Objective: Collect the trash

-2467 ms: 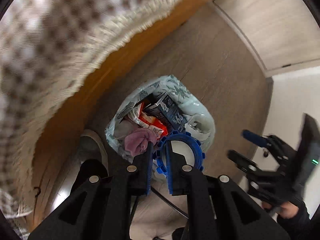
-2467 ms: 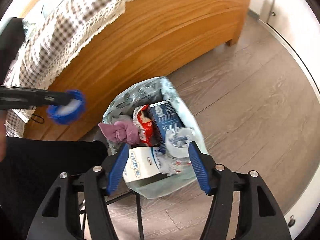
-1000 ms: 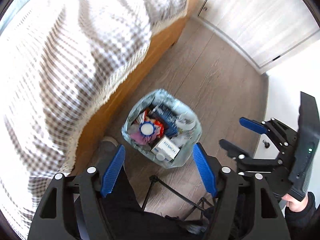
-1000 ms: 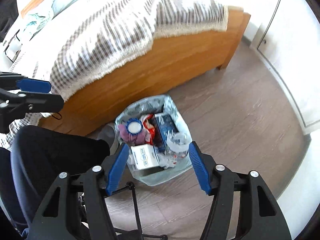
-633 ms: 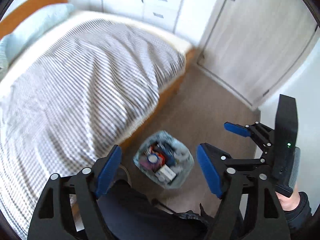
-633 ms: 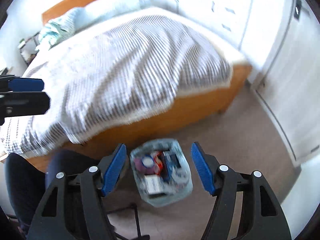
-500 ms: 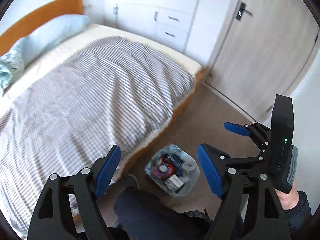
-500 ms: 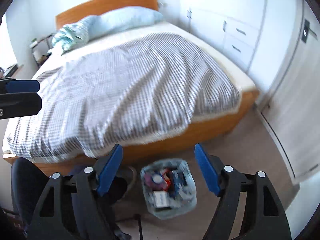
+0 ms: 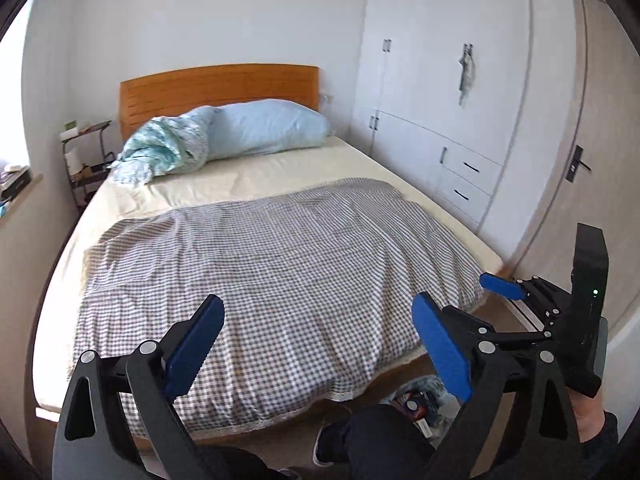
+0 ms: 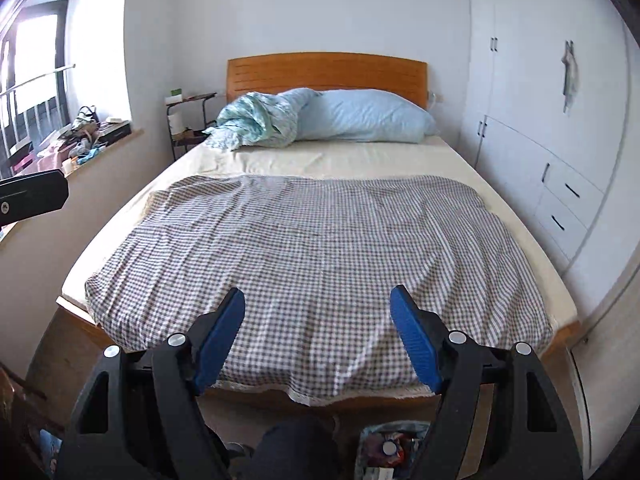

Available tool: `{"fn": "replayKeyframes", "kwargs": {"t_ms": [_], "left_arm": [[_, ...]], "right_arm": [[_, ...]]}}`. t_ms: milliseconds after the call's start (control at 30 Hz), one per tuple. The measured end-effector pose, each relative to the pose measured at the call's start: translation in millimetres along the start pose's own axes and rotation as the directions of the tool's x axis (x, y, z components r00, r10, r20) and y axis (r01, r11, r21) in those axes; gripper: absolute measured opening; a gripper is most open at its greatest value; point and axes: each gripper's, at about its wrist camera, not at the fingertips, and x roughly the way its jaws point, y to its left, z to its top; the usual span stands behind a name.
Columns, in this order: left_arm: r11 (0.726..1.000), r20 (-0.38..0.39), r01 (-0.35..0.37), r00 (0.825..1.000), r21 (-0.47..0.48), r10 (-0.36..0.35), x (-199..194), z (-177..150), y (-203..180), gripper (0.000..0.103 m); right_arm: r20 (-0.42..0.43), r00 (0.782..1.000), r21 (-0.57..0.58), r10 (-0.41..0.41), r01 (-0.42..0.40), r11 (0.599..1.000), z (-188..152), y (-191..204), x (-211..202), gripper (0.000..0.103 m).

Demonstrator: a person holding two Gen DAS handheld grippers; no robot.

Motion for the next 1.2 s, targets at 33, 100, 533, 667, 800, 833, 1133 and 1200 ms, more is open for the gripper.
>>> {"fn": "replayKeyframes", "kwargs": {"t_ms": [33,100,533,667,800,833,1133,1200], "left_arm": [[1.000,0.018,-0.027,0.999,-0.015,0.027,-7.3,2.3,9.5,0.092],[0.995,0.048,-0.084,0.995,-0.055,0.087,-20.0,4.8,27.2,0.093],[0.957,0.306,-0.225,0.912,-0.184,0.273,-127.0,-41.8,53.7,0.095],[0.957,0.381,-0.246,0.879,-0.156,0.288,-145.1,-67.0,35.0,0.095],[0.953,0.430,-0.272,0.851,-0.130,0.302,-159.8,-93.0,17.6,0.095],[0.951,0.433,-0.282,0.846,-0.130,0.310,-161.9,-100.6,13.8,0.095],[0.937,0.449,-0.313,0.823,-0.156,0.349,-181.7,-160.4,-11.4,0.095],[0.926,0.454,-0.340,0.807,-0.165,0.377,-184.6,-173.1,-17.3,0.095]], "right_arm": [[0.016,1.000,-0.021,0.012,-0.012,1.000,7.6,10.3,-0.2,0.072],[0.048,0.998,-0.046,0.040,-0.037,0.998,19.6,27.2,-1.6,0.077],[0.264,0.956,-0.051,0.124,-0.115,0.992,8.2,51.7,-51.1,0.086],[0.305,0.947,-0.035,0.102,-0.096,0.995,-5.3,47.8,-66.0,0.086],[0.345,0.935,-0.008,0.084,-0.087,0.996,-22.1,44.8,-80.0,0.086],[0.351,0.933,-0.006,0.075,-0.078,0.997,-27.4,46.4,-81.9,0.086],[0.339,0.939,0.000,0.066,-0.071,0.998,-88.6,63.2,-94.9,0.086],[0.356,0.933,0.020,0.054,-0.066,0.998,-105.2,65.2,-102.5,0.086]]}}
